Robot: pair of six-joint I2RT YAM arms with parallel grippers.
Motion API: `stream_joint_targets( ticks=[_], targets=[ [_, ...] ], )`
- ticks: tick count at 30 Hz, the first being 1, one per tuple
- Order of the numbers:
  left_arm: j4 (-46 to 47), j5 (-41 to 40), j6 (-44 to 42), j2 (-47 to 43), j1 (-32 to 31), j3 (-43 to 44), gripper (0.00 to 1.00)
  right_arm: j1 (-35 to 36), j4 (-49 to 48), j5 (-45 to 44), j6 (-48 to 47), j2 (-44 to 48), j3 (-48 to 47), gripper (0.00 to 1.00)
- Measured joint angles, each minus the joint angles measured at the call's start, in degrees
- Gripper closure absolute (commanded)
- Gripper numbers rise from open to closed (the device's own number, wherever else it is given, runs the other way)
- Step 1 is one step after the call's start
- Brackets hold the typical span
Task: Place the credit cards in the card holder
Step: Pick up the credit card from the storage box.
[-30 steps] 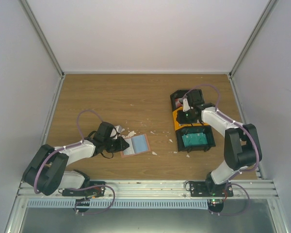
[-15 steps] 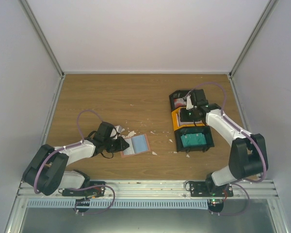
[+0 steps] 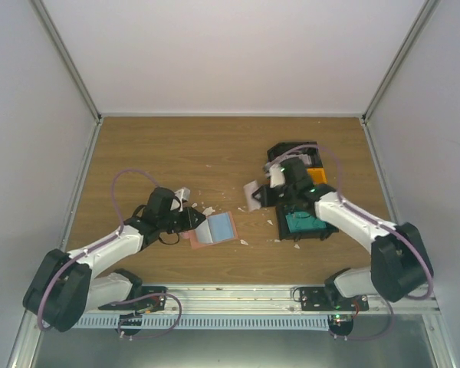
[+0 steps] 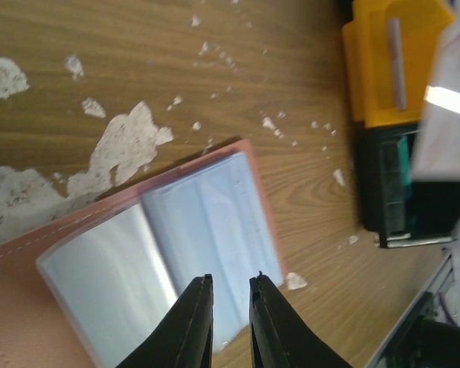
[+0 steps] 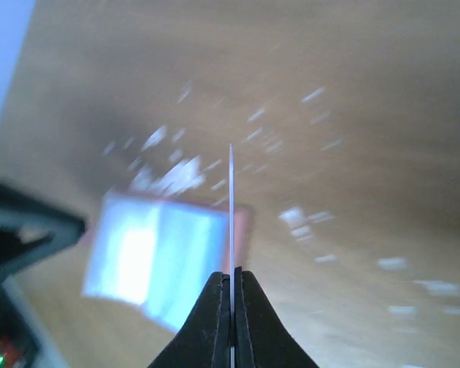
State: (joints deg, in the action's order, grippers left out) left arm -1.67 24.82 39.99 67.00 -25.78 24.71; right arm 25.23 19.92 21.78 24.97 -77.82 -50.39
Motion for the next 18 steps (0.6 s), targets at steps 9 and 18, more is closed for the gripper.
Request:
stream_joint_targets(
  ticks=[9, 18],
  targets=[
    [3.5, 3.8, 6.6, -7.4, 0.0, -2.2, 0.51, 17.6, -23.4, 13.4, 15.3, -8.4, 6.4, 0.99],
    [8.5, 10.7, 14.0, -18.7, 0.0, -5.6, 0.52, 18.5, -41.6, 21.3, 25.3, -5.9, 9.6, 1.00]
  ],
)
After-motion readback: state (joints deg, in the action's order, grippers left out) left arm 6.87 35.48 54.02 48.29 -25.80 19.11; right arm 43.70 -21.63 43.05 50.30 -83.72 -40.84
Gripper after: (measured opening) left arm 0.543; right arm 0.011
